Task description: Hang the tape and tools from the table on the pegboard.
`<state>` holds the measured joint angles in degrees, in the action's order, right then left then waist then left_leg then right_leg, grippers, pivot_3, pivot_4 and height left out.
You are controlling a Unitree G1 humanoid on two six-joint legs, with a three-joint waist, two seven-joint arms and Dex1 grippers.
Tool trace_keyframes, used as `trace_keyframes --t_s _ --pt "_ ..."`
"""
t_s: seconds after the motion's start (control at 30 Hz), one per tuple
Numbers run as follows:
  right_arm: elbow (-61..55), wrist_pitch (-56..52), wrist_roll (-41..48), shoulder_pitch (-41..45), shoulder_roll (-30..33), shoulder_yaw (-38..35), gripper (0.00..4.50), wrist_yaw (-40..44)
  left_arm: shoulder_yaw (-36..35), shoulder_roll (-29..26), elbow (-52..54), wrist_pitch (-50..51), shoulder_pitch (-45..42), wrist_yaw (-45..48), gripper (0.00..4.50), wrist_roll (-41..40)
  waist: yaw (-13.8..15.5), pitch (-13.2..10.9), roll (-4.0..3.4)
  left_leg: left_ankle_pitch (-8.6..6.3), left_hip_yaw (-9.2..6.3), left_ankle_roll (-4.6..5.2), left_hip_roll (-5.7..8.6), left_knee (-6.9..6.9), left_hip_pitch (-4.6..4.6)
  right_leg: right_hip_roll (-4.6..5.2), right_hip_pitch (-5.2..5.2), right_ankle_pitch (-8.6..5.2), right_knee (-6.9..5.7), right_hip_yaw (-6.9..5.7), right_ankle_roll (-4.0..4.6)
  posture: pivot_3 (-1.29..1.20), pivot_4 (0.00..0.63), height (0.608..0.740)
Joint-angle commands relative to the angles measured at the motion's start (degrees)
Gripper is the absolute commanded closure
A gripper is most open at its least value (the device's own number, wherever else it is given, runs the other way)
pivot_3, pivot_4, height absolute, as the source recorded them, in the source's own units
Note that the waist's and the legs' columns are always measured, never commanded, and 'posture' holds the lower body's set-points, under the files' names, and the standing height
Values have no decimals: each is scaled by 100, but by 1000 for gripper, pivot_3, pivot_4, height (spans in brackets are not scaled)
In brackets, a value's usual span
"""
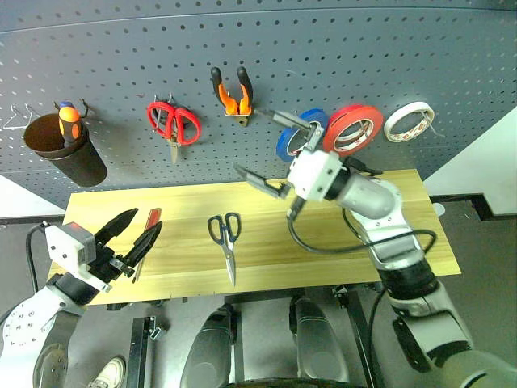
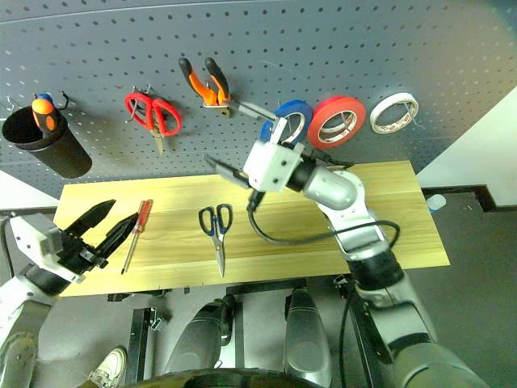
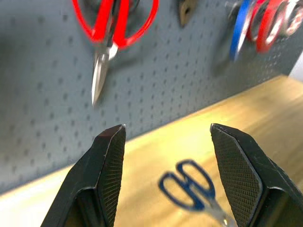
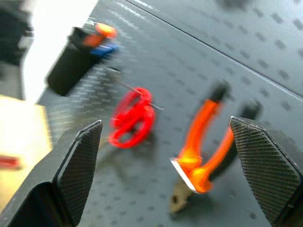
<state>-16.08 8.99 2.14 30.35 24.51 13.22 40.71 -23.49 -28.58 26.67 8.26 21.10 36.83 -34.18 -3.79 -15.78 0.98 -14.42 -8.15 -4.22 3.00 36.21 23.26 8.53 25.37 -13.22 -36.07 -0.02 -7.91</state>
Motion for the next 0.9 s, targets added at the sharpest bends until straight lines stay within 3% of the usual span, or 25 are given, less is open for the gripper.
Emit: trace_keyframes --t_s 0.03,0.17,0.23,0.33,0.43,0.57,0.9 --pt "-714 -419 691 -627 697 -90 12 829 443 42 206 852 18 -820 1510 464 71 2 4 1 0 2 1 3 -4 1 -8 -1 2 0 0 -22 254 729" --pt "-495 -254 845 -1436 1404 -261 2 1378 1429 338 59 2203 -536 -2175 1348 1433 160 -1 7 5 1 9 5 23 -24 4 -47 -12 11 -1 14 -29 247 729" --pt "-200 -10 740 -1726 1580 -295 0 1493 1700 718 -108 2993 -984 -2687 979 1449 184 1 12 5 0 9 8 37 -28 5 -58 -15 6 -2 -10 -30 245 729" --pt "147 307 578 -1866 1626 -282 0 1510 1959 1059 -358 3783 -1618 -3306 10 1790 153 2 15 5 -1 9 7 54 -40 2 -73 -2 1 -4 -28 -32 240 729" --pt "365 487 464 -1981 1595 -288 0 1459 2295 1520 -696 5050 -2427 -3656 10 1790 142 2 16 5 -1 9 6 60 -54 1 -84 3 -7 -4 -35 -37 238 729" --pt "551 710 294 -1990 1543 -229 0 1416 2422 2229 -902 5976 -3034 -3955 10 1797 134 3 17 4 1 9 9 74 -49 3 -93 11 3 -4 -52 -51 233 729" --pt "916 959 110 -1936 1480 -219 0 1353 2527 2892 -1875 6592 -3754 -4391 10 2332 147 5 20 3 1 9 12 83 -44 4 -92 16 4 -4 -58 -57 228 729"
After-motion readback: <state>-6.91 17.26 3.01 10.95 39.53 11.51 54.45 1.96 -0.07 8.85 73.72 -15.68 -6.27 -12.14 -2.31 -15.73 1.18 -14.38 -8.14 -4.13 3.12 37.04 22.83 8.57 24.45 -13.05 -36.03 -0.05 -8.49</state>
